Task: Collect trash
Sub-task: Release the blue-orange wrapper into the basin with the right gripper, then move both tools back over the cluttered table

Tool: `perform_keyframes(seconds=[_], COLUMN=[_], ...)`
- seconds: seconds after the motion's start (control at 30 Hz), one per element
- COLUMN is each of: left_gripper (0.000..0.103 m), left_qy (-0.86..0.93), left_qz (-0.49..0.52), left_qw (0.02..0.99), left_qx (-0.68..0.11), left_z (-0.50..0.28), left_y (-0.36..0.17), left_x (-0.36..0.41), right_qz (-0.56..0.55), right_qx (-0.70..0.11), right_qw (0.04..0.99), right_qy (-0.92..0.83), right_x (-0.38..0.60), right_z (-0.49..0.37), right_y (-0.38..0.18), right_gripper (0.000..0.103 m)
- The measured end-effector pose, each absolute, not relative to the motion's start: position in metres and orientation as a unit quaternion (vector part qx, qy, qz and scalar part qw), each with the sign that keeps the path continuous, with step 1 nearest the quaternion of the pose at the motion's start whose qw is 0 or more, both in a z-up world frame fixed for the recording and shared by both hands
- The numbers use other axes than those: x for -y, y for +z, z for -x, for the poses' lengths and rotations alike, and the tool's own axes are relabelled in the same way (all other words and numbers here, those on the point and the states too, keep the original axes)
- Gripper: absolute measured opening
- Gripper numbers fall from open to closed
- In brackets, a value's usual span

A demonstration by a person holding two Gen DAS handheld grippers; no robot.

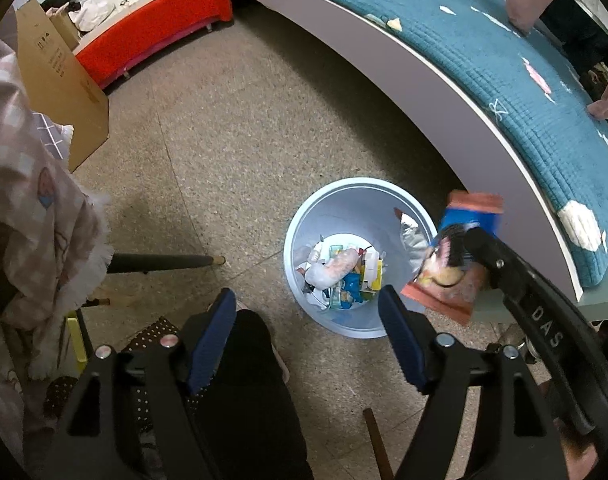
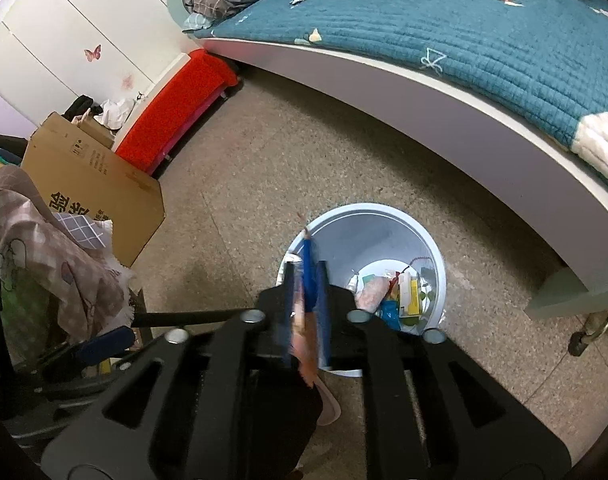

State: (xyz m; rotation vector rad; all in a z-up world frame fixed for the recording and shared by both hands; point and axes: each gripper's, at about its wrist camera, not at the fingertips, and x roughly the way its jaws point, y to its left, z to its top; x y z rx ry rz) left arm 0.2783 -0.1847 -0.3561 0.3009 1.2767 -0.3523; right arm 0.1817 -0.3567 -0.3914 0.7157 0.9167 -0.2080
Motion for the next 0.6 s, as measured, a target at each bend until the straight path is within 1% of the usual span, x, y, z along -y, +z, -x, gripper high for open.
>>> perform_keyframes(seconds=[0.03, 0.07, 0.27, 0.4, 0.6], left_gripper=[0.072, 0.072, 0.072, 0.072, 0.072], left_qy=[-0.163, -0.163, -0.165, -0.175, -0.193], left_qz=[-0.137, -0.136, -0.128, -0.126, -0.119], left_qw=[0.779, 0.780, 0.786, 0.794, 0.821], left_qx=[-0.589, -0.589, -0.581, -0.569, -0.524], left_z=[-0.278, -0.277, -0.270, -0.260, -0.236], left_y=[-0.354, -0.353, -0.341, -0.323, -0.276], left_x=[0.183, 0.184, 0.183, 0.184, 0.186], right_qz=[-0.338, -0.339, -0.335, -0.307, -0.270], right_qx=[-0.431, -0.427, -0.420, -0.410, -0.370], right_qw=[0.831, 0.833, 0.837, 0.851, 0.881], right_qy=[-0.098, -0.099, -0.105, -0.113, -0.118], right_x=[0.357, 0.357, 0.357, 0.355, 0.351], right_z=[-0.182, -0.180, -0.169, -0.154, -0.126], right_y=[-0.390, -0.389, -0.375, -0.350, -0.297], right_gripper=[0.039, 0.050, 0.050, 0.050, 0.051])
